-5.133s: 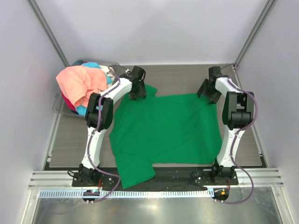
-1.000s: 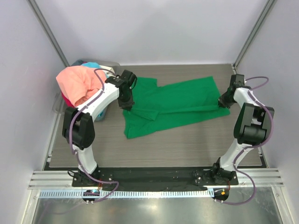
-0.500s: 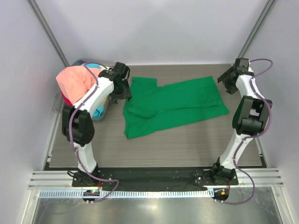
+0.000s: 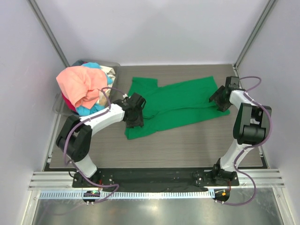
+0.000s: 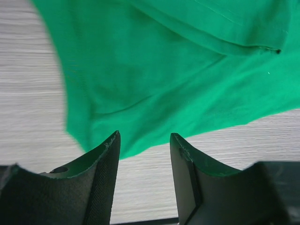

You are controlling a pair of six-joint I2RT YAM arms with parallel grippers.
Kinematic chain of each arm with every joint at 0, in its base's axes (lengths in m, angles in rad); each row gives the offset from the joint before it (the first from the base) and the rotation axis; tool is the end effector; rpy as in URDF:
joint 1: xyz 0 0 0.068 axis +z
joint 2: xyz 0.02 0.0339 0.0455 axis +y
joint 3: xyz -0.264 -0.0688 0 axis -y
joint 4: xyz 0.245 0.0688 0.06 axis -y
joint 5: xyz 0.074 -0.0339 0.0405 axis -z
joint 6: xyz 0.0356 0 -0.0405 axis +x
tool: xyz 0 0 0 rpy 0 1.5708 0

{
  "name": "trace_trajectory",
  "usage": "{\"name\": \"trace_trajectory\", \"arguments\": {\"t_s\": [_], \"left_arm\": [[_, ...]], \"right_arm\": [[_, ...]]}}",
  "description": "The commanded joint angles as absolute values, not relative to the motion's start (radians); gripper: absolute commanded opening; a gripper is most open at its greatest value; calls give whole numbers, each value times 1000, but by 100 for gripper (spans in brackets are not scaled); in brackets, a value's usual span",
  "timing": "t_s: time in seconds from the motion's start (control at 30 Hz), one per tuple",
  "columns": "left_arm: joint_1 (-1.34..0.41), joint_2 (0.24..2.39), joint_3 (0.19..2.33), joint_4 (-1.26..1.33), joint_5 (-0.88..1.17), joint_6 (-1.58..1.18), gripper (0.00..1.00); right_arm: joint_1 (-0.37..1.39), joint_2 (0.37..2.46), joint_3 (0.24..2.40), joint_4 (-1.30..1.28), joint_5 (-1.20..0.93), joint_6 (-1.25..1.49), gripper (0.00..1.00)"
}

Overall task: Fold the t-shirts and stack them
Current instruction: Fold the tshirt

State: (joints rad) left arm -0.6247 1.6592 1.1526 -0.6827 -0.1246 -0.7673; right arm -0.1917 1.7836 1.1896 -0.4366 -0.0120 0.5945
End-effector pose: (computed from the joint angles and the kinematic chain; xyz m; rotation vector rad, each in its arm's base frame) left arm 0.2681 -0.1879 0.2086 -0.2300 2.7531 -0.2098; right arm 0.3621 -0.0698 0.1902 0.9958 2.4127 0.1599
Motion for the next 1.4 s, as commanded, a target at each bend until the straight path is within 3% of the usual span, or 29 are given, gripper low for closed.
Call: {"name": "trace_trajectory", "arguments": {"t_s": [0.0,0.37,0.6,0.7,0.83,1.0,1.13,1.37], "left_arm": [[-643,1684,1138,-545,-98,-819,47],[-644,1710,1069,-509,-89,-816,43],[-644,1677,1039,-526,-89,-811,43],[-644,1634,1028,-548,-103,-811,45],[-646,1554,990,-563,-138,-828,56],[-647,1486,916,-557,-178,-887,59],[-647,1493,882,-531,-186,-910,60],[-647,1520,830,-505,-210,-960,62]], "right_arm": [[-193,1825,1268,-356,-29,569,67],[-195,1965,1414,-347,-44,589,66],[-196,2137,1797,-388,-75,620,66],[-196,2139,1856,-446,-71,589,66],[-242,1939,1572,-428,44,615,67],[-481,1668,1073,-311,-74,661,64],[-495,1644,971,-270,-112,661,63],[-489,1715,974,-213,-179,670,60]]}}
